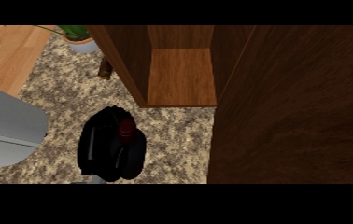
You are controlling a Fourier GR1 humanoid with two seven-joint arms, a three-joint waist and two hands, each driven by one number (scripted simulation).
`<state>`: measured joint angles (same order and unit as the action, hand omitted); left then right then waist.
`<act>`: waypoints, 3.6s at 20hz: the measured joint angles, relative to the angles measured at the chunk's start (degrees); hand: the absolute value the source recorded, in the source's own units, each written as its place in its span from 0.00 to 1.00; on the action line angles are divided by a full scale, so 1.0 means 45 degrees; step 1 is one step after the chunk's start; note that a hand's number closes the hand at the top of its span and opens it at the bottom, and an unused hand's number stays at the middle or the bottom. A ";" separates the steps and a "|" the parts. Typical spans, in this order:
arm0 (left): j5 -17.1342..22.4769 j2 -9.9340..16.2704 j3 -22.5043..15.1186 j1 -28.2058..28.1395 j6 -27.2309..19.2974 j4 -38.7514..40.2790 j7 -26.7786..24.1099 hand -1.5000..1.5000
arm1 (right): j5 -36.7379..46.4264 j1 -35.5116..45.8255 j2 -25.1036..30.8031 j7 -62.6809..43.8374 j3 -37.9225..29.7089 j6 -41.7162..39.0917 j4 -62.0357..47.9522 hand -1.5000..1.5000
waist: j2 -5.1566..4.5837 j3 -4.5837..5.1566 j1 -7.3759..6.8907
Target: Pick up the wine, place it into the cabinet and close the cabinet
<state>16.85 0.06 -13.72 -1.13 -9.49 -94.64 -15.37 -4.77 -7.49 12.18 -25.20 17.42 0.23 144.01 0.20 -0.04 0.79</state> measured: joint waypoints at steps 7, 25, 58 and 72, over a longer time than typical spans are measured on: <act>0.0436 -0.0009 -0.1095 0.2340 -0.2804 0.0277 0.1594 1.00 | -0.0034 0.0080 -0.0159 -0.0094 -0.0051 -0.0092 -0.0025 0.00 | -0.0020 0.0004 0.0058; 0.1944 -0.0012 -0.2244 0.6037 -0.5720 0.5571 0.0153 1.00 | -0.0177 -0.0320 -0.0334 0.0150 -0.0256 -0.0656 -0.0010 0.00 | -0.0071 0.0014 0.0249; 0.7583 -0.0012 -0.1613 1.1189 -0.4665 1.3583 -0.3148 1.00 | -0.0388 -0.1176 -0.0847 0.0621 -0.0440 -0.1533 -0.0052 0.00 | -0.0107 0.0015 0.0347; 0.6406 0.0514 -0.0854 1.4095 -0.5956 1.7061 -0.3213 0.00 | -0.0439 -0.1263 -0.1004 0.0920 -0.0577 -0.1956 -0.0180 0.00 | -0.0168 -0.0006 0.0508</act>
<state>45.67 2.38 -17.56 62.30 -36.29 -17.87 -29.83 -6.75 -13.18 7.66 -21.06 14.83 -8.57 143.20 -0.55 -0.06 3.08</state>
